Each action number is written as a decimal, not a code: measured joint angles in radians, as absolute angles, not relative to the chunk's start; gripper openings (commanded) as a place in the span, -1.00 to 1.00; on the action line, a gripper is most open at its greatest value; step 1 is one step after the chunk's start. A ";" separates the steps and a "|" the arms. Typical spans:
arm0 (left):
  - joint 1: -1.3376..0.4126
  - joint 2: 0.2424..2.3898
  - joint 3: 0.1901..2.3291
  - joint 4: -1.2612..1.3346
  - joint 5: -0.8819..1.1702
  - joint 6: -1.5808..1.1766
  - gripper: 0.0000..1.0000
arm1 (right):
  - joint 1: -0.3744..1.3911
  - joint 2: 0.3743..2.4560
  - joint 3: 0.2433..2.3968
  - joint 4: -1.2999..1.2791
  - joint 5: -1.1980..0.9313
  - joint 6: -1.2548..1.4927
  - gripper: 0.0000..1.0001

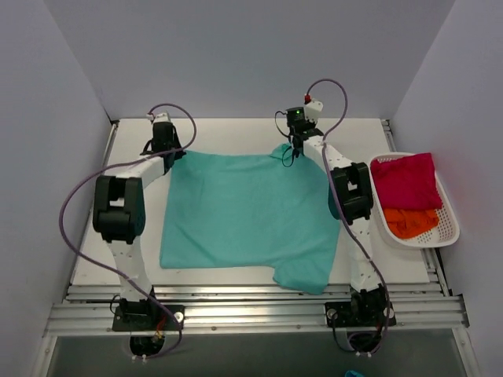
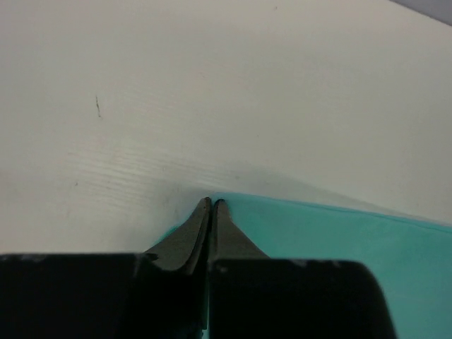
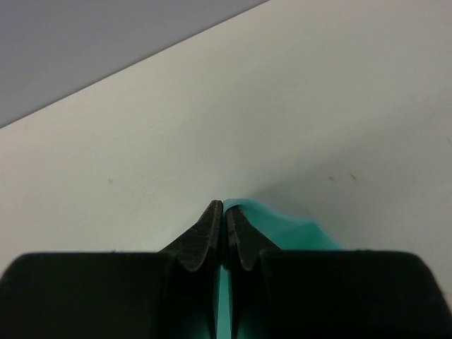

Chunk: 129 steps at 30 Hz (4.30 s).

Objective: Fold and stack the t-shirts
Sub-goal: Flatten out the tshirt

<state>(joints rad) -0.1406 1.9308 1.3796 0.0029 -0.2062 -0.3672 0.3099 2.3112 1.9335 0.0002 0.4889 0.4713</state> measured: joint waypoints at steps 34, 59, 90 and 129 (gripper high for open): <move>-0.035 1.767 1.315 0.271 -0.387 -0.596 0.89 | 0.295 2.227 1.804 0.554 0.168 0.585 -1.00; -0.092 1.867 1.126 0.352 -0.328 -0.616 0.94 | 0.309 2.403 1.867 0.210 0.204 0.636 0.39; -0.092 1.919 1.124 0.418 -0.325 -0.591 0.95 | 0.308 2.623 2.158 0.199 0.218 0.655 0.39; -0.113 1.847 1.028 0.447 -0.356 -0.572 0.94 | 0.322 1.848 1.340 0.864 0.269 0.608 0.92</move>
